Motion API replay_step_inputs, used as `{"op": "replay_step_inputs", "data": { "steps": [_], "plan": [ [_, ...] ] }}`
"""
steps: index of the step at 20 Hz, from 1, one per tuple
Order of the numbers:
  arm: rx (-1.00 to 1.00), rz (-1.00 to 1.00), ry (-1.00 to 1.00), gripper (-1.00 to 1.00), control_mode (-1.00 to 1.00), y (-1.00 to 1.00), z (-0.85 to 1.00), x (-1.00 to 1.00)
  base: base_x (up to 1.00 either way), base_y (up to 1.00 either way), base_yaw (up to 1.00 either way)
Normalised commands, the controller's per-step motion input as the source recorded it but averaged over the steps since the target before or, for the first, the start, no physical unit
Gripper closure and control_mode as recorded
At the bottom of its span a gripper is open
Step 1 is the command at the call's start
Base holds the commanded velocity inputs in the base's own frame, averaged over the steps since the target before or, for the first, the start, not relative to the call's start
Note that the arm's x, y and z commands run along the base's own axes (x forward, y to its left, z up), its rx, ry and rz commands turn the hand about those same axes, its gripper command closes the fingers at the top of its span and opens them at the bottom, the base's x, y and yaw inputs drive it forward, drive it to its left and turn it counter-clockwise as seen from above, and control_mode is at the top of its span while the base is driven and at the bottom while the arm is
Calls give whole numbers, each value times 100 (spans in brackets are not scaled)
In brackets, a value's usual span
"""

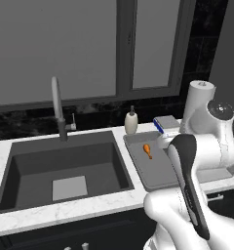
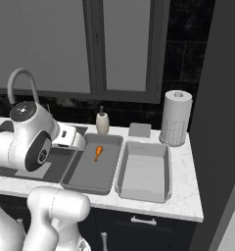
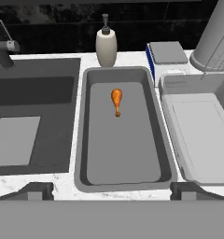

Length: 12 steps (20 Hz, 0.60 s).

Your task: Place one sweet potato and one chicken drumstick in each tupperware on the nearby counter, to pack two identical lunches.

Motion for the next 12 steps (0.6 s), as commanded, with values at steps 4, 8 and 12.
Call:
{"op": "replay_step_inputs", "data": {
  "steps": [4,8,12],
  "plan": [
    [0,0,-15,-100,-100,1,7,-49,0,0,0],
    [0,0,-3,-100,-100,4,-5,-22,0,0,0],
    [0,0,0,-100,-100,0,0,-2,0,0,0]
  ]
}}
